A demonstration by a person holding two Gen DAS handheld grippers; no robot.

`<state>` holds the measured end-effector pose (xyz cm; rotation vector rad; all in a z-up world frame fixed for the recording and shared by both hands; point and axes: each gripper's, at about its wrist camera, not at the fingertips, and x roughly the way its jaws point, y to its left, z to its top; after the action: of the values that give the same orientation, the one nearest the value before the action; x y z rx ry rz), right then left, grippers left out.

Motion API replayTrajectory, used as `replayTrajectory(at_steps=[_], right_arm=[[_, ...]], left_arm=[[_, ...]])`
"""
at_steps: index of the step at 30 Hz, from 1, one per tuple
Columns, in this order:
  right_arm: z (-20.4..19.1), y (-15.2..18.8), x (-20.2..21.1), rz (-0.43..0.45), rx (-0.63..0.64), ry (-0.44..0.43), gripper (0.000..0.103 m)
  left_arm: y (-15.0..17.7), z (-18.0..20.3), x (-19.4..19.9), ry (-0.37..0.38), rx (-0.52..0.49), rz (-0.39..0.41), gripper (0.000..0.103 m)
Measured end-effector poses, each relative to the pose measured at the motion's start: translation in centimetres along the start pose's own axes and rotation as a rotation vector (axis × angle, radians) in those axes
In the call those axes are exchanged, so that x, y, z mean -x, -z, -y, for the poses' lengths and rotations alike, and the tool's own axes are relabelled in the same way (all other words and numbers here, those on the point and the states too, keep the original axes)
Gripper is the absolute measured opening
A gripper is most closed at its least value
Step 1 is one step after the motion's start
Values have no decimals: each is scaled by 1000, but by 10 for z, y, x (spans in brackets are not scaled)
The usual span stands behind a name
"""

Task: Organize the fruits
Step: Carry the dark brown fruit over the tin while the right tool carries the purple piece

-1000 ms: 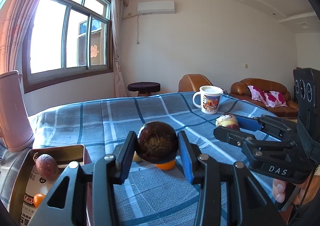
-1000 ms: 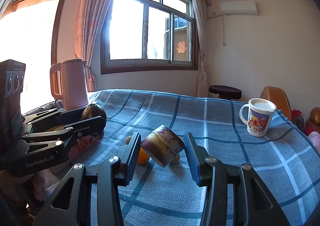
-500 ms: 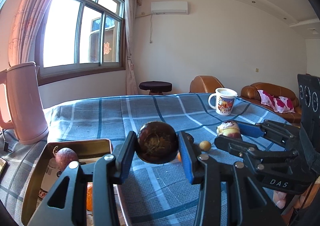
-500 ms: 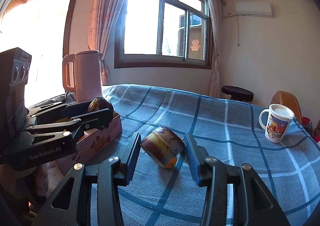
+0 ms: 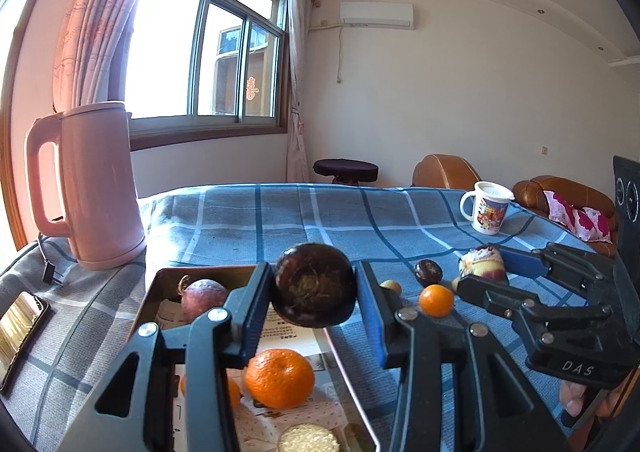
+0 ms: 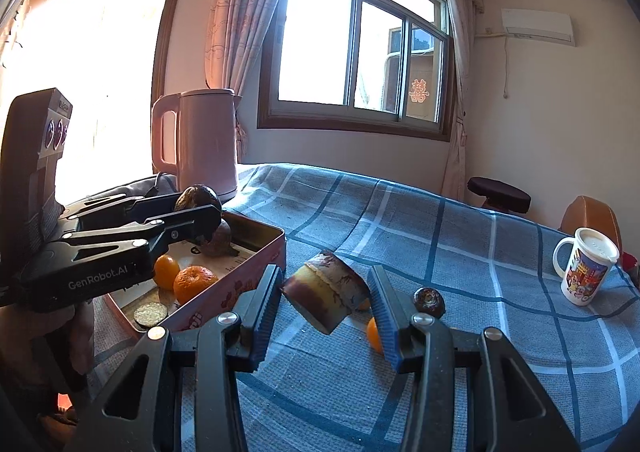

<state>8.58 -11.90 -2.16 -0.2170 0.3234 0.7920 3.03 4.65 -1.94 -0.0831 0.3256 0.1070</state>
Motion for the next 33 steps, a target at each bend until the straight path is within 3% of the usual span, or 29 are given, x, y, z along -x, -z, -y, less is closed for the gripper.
replayTrajectory(at_steps=[16,33], right_arm=[[-59,-18,-26,-10,96,-115,46],[-98,-12,-54,-110,186,-213,47]], left_arm=[[4,-52,6,-102,60,-52,44],[10,-80,0,-113,80,-168,44]])
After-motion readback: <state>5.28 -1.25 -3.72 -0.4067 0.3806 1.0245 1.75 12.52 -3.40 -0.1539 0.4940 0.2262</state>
